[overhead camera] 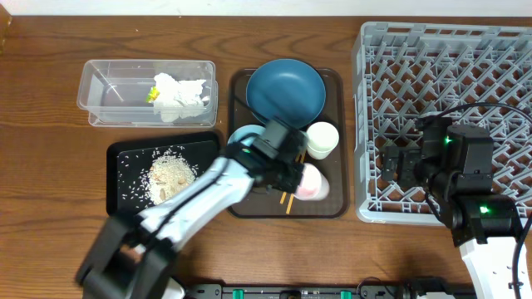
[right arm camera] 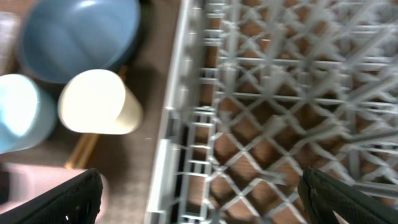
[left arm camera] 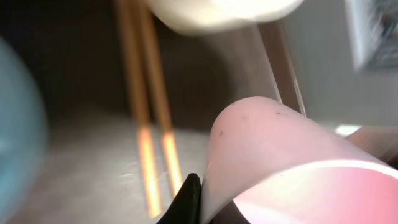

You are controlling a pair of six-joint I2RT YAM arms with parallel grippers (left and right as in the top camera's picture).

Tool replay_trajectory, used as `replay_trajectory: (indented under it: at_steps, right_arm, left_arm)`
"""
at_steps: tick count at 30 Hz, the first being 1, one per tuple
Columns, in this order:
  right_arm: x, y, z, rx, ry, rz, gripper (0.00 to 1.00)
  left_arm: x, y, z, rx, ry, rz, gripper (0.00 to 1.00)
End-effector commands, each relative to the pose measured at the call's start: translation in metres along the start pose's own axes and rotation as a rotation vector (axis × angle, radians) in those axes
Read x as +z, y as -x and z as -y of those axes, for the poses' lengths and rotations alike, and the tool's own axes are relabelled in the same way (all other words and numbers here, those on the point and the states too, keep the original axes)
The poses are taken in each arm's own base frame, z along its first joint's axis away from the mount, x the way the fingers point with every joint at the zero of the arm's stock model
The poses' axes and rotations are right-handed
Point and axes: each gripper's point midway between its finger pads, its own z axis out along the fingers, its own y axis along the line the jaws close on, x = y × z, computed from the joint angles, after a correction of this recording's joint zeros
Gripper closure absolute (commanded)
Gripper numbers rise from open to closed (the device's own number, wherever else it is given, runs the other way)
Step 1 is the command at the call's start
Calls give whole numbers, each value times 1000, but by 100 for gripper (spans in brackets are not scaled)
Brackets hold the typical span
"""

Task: Sort waste into correct bins and load items into the dishwasher rack
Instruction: 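Grasp the pink cup with the left gripper and lift it, then hand the pink cup from the left gripper to the right gripper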

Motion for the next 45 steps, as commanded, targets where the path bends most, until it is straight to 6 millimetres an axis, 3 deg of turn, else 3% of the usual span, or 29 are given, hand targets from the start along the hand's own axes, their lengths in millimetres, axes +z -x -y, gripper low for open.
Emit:
replay_trajectory:
  at_steps: [1,3,5,8,9,11,15,21,32,34,40,45]
  right_arm:
    - [-3,7,18,-29,-109,18,1]
    - [0,4,11,-29,-66,3,1]
    - [3,1,-13,-66,76,-16,1]
    - [-17,-13,-96,-345,603,2,1]
    - [-27,-16,-114,-384,743,19,1]
    - [-35,-20,-132,-387,892,17,1]
    - [-25,-33,-148,-389,983,-55,1]
    - [-10,-38,-171,-457,1042,-62,1]
    - [-2,10,-185,-607,1000,206,4]
    - [-8,16,-190,-621,1031,244,4]
    - [-53,17,-209,-672,1296,352,10]
    - [-54,19,-209,-682,1302,368,15]
  left_arm:
    - [-45,30,-3,-77,-58,131,94]
    - [-66,42,-7,-120,-131,179,94]
    - [-82,51,-11,-178,-223,205,94]
    - [-103,65,-4,-213,-432,218,94]
    - [-110,68,2,-204,-512,215,94]
    - [-124,73,16,-164,-683,202,94]
    - [-133,75,33,-141,-862,142,94]
    - [-122,69,42,-133,-899,84,94]
    - [-127,61,54,-106,-959,41,94]
    - [-127,61,54,-106,-959,40,94]
    - [-127,60,54,-105,-960,40,94]
    - [-128,60,55,-104,-965,36,94]
